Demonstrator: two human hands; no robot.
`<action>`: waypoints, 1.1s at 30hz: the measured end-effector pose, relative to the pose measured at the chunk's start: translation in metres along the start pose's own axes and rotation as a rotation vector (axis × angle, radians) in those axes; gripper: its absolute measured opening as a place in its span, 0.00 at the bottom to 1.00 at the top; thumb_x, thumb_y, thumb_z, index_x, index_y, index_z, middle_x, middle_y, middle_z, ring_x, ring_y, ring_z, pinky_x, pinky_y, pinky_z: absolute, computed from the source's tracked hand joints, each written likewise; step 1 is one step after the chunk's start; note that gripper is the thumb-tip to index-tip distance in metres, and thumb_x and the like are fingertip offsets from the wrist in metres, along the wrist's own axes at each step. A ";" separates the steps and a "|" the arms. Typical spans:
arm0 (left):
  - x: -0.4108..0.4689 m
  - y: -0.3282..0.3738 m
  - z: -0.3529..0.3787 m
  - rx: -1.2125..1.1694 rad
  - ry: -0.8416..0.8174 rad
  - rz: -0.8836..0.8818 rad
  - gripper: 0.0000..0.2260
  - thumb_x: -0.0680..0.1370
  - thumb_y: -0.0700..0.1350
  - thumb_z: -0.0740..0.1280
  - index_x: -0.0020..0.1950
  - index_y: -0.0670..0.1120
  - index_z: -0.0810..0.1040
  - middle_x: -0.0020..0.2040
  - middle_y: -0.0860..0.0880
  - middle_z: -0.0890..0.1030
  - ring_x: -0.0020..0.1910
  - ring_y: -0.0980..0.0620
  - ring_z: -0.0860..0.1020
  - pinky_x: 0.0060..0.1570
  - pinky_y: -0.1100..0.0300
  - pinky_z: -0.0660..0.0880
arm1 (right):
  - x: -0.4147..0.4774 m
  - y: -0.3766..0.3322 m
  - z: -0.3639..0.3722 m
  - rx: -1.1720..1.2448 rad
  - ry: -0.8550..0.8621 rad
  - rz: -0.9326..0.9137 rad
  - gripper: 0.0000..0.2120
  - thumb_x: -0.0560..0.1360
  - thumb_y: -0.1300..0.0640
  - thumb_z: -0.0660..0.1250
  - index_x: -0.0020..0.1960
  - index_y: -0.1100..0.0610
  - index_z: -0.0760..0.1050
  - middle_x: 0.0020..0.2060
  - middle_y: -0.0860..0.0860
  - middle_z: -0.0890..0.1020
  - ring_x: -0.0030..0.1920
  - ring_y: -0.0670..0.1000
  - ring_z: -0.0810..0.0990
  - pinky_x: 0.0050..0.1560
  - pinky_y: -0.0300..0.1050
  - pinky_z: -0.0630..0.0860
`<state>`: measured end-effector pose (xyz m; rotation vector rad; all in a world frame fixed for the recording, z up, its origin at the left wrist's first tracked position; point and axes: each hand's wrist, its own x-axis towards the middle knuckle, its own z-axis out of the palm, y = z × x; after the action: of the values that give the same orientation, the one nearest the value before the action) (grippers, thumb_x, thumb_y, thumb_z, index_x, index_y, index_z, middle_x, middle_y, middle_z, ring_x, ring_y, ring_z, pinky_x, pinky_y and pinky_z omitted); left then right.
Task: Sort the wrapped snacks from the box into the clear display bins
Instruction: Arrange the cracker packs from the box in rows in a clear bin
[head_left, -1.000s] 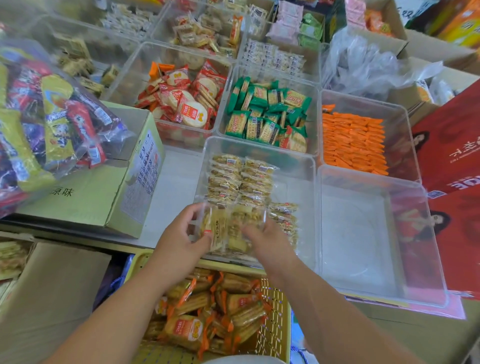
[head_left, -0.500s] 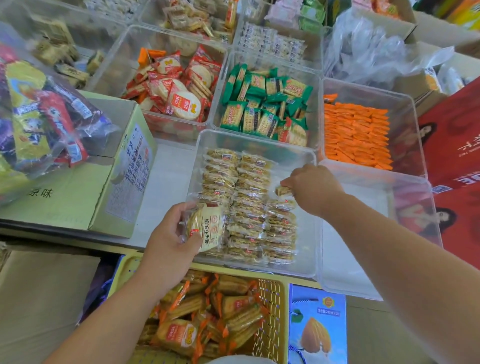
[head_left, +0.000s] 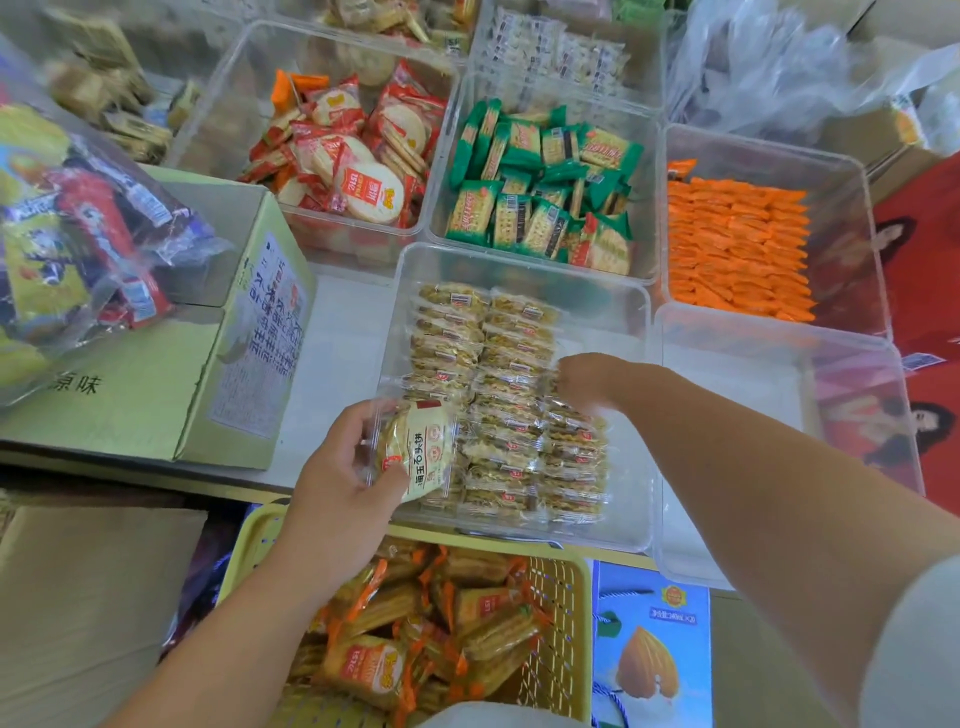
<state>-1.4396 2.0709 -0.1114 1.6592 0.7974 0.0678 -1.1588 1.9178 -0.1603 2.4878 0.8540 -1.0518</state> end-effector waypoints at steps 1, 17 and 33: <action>0.000 -0.001 0.000 -0.020 0.004 -0.006 0.26 0.78 0.34 0.67 0.62 0.66 0.75 0.56 0.68 0.81 0.55 0.66 0.81 0.44 0.66 0.80 | -0.001 -0.002 0.001 0.058 -0.023 0.019 0.14 0.82 0.60 0.59 0.63 0.63 0.76 0.47 0.56 0.78 0.59 0.61 0.79 0.50 0.49 0.73; -0.001 0.014 0.001 -0.088 0.044 -0.010 0.24 0.80 0.37 0.68 0.59 0.69 0.75 0.53 0.67 0.81 0.49 0.57 0.84 0.46 0.45 0.84 | -0.088 -0.023 0.023 0.509 0.370 0.019 0.19 0.81 0.45 0.62 0.65 0.56 0.77 0.62 0.55 0.80 0.62 0.57 0.78 0.55 0.47 0.73; -0.028 0.043 0.051 0.316 -0.230 0.422 0.25 0.72 0.63 0.69 0.68 0.65 0.70 0.66 0.70 0.71 0.66 0.68 0.70 0.63 0.72 0.65 | -0.179 -0.073 0.053 1.677 0.340 -0.050 0.14 0.79 0.47 0.68 0.55 0.58 0.78 0.49 0.61 0.83 0.55 0.65 0.82 0.58 0.70 0.77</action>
<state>-1.4180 2.0110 -0.0766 2.0709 0.2832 0.0454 -1.3323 1.8761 -0.0694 4.0108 -0.1857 -1.8327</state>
